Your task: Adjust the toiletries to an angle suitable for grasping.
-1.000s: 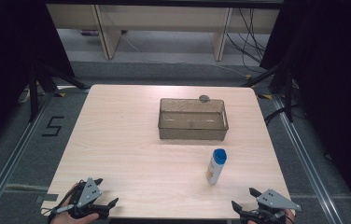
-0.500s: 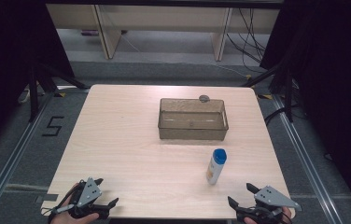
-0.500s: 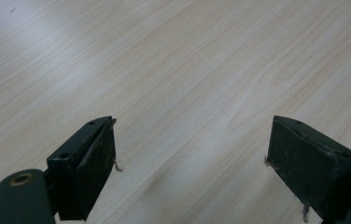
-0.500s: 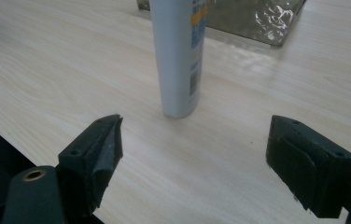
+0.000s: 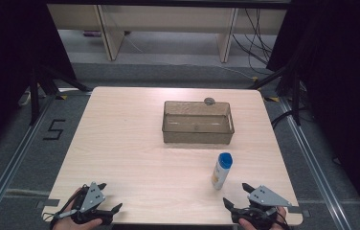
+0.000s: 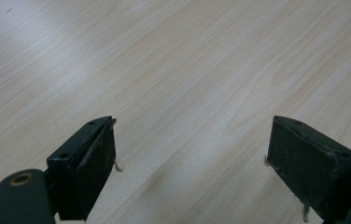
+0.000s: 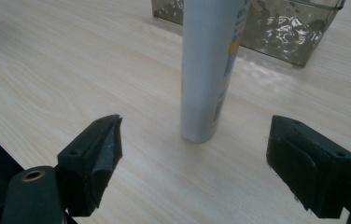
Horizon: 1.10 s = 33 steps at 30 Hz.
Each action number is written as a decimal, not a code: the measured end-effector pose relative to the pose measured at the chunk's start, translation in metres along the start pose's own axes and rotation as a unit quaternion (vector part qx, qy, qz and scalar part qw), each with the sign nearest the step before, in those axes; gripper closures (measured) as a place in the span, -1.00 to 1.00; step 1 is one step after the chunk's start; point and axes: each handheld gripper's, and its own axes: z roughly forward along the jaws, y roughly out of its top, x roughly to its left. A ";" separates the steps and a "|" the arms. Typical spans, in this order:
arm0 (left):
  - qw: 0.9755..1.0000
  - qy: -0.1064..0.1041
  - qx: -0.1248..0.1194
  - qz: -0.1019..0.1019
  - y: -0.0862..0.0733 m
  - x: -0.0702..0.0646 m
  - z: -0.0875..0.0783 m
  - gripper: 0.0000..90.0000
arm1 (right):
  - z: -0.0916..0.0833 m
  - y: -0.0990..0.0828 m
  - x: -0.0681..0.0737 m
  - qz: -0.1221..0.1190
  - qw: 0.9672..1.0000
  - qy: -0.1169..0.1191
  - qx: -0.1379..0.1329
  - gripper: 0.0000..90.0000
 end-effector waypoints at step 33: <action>1.000 -0.002 0.000 -0.001 0.000 0.000 0.000 -0.67 | 0.036 0.025 -0.004 -0.007 1.000 -0.023 -0.006 -0.58</action>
